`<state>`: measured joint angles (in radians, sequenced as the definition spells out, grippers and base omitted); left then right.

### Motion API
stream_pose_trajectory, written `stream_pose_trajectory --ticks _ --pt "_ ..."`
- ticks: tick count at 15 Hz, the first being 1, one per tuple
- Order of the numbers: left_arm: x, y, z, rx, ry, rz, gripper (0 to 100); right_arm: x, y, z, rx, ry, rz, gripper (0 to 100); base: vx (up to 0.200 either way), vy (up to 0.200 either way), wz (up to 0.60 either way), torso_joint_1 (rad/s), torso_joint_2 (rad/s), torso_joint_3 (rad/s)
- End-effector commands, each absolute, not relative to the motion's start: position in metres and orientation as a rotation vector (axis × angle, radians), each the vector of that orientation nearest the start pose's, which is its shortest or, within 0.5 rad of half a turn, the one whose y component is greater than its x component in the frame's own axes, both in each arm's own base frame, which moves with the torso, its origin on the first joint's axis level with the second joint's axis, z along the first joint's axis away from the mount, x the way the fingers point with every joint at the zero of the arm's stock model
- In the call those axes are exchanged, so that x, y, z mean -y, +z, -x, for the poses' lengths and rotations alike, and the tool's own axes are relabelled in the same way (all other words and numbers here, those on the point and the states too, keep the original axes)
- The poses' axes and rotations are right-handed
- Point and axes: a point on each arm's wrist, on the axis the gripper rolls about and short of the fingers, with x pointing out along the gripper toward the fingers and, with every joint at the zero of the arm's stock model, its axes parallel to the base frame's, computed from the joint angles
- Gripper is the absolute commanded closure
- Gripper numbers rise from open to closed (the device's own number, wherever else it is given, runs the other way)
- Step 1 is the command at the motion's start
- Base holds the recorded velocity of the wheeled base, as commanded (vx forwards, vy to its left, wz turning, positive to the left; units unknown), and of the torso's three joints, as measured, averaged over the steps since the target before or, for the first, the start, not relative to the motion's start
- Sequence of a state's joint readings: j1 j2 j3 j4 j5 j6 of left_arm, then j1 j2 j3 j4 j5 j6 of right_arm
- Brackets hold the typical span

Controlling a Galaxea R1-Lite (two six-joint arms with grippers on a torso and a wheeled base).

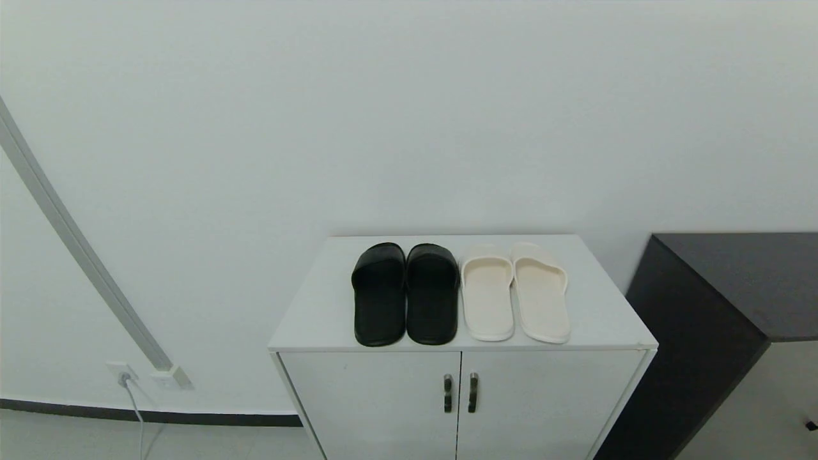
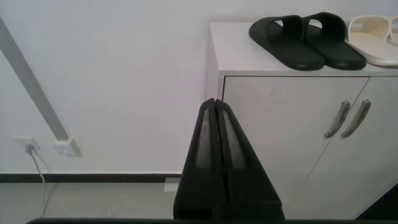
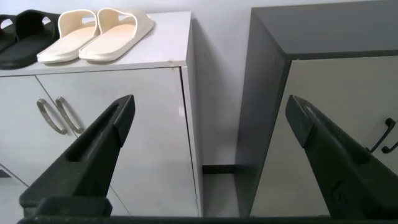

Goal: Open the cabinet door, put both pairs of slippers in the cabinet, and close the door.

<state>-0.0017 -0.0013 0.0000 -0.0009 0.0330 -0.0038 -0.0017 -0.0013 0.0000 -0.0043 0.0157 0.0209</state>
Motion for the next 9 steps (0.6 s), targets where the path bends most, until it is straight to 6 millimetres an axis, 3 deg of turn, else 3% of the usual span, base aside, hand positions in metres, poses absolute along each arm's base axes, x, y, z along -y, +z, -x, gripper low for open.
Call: stream_pose_trajectory --ticks 1,9 --pt "-0.0008 0.0755 0.0228 0.0 0.031 0.002 100 -0.0004 0.076 0.0228 0.004 0.014 -0.018 0 0.0 0.0 0.0 0.0 0.0 0.0" --pt "-0.0008 0.0755 0.0228 0.0 0.032 0.003 100 -0.0005 0.0774 0.0219 -0.009 0.014 0.047 0 0.0 0.0 0.0 0.0 0.0 0.0"
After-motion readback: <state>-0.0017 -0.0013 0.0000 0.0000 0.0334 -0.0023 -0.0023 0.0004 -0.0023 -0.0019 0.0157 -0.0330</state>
